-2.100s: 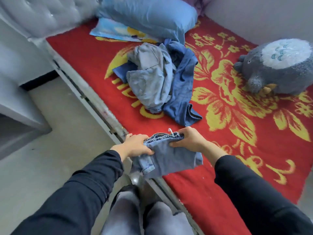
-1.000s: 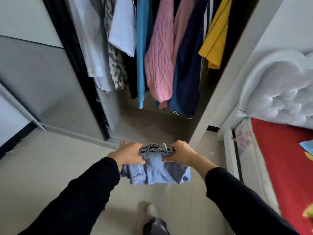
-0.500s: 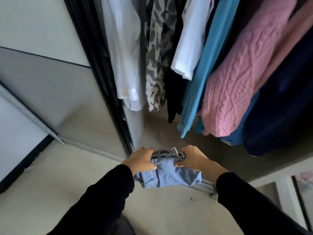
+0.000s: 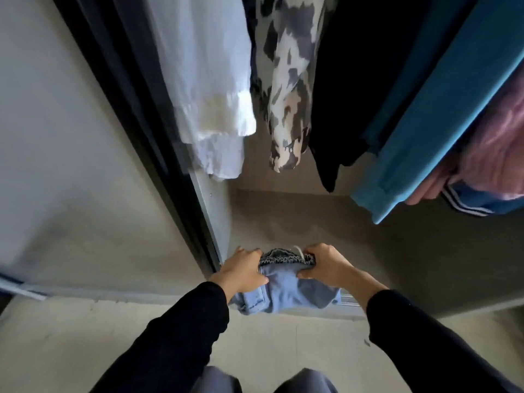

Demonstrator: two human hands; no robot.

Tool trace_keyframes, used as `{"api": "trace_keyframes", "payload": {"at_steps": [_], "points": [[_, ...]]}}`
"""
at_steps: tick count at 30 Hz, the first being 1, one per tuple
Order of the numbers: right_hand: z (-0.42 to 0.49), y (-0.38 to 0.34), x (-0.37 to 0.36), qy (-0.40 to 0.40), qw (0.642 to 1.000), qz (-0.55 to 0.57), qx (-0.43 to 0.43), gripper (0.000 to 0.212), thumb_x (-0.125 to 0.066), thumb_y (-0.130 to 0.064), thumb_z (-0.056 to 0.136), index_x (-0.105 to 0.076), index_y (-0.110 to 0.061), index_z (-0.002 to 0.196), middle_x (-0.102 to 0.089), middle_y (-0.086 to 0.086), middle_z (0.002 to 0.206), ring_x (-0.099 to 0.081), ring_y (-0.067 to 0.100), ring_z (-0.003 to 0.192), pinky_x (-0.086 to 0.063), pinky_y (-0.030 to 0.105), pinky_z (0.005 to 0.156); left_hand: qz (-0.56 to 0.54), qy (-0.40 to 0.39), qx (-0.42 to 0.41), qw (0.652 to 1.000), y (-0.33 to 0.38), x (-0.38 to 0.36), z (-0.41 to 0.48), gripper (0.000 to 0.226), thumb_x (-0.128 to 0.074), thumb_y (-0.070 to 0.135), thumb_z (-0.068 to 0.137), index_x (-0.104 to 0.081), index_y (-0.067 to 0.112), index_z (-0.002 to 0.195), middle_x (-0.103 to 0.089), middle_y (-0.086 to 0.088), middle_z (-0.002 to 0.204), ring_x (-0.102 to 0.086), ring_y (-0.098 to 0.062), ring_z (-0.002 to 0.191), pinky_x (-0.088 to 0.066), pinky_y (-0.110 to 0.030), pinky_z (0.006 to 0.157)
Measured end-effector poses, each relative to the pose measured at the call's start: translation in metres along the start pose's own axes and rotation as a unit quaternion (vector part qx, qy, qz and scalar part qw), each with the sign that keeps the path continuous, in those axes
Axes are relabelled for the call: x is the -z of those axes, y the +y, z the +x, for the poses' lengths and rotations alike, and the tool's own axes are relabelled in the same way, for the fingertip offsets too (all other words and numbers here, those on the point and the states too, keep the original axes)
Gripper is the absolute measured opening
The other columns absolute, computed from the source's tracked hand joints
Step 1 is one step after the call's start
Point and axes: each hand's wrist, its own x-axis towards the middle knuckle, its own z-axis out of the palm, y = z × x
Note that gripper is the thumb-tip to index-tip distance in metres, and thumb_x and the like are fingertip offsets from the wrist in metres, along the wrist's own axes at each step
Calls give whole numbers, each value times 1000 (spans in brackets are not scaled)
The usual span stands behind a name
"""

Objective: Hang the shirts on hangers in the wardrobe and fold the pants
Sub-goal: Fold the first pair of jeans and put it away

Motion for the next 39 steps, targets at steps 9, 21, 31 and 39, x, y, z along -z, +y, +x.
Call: {"api": "trace_keyframes", "payload": {"at_steps": [9,21,31,39], "points": [[151,90,-113,102,990,-78,54,30,-75,-39,74,-64,-20,94,-67,1,84,-62,21,77,-49,29,67,40,108,-20,993,-74,-116,164,49,-67,35,82,-51,12,121,-55,-16,120,-47,-32,119,-45,-36,83],[246,118,-166,306,932,-142,134,28,-67,-25,82,-55,-9,103,-59,10,108,-52,31,105,-44,38,79,172,338,-77,922,-113,-151,246,39,-60,24,82,-44,12,116,-59,-8,109,-37,-30,118,-36,-35,65],[277,167,-236,165,959,-204,106,44,-72,-45,72,-54,-19,102,-60,4,112,-53,27,111,-46,35,84,219,201,-104,949,-148,-218,283,54,-72,35,74,-40,17,113,-40,-2,117,-35,-26,115,-40,-36,62],[331,157,-224,206,937,-282,30,35,-54,-17,93,-47,-11,126,-42,16,129,-58,39,106,-41,40,67,231,262,-47,936,-143,-200,330,48,-68,28,83,-44,12,121,-46,-7,123,-39,-26,122,-45,-39,68]]}}
